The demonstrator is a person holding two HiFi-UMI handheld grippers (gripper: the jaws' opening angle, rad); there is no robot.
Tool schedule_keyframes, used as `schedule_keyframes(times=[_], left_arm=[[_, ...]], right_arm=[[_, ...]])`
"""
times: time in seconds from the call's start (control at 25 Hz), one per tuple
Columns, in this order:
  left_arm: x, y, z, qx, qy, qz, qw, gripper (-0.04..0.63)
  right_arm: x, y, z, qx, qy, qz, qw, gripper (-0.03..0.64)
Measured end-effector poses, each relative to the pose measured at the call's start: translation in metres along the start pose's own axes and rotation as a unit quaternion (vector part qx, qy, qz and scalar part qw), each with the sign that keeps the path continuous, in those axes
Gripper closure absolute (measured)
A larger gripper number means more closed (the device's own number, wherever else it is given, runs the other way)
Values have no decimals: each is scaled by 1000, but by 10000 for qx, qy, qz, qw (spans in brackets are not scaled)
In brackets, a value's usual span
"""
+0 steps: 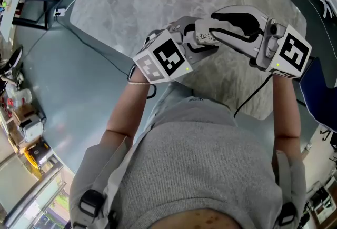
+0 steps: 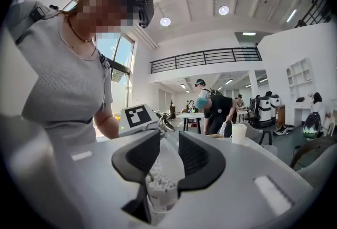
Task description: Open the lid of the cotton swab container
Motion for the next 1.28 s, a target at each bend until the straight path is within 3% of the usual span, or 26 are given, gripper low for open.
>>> schedule_keyframes(times=[0.56,1.28], left_arm=[[-8,6,-10,-70,-159,-89,9998,385],[-12,6,-14,-128,-297,-255,9991,385]], right_arm=[[6,9,-9,457,-494,-103,9977,566],[2,-3,-28,328,-810,-42,9962,598]])
Point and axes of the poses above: the fingertips, and each gripper's own axes: x backward along the fingers, z to its left, y out of its top, the point moved 6 cm from there along x, backward along the fingers, and after that the axes turned 4 degrees about -z, right-handed, at the moved point
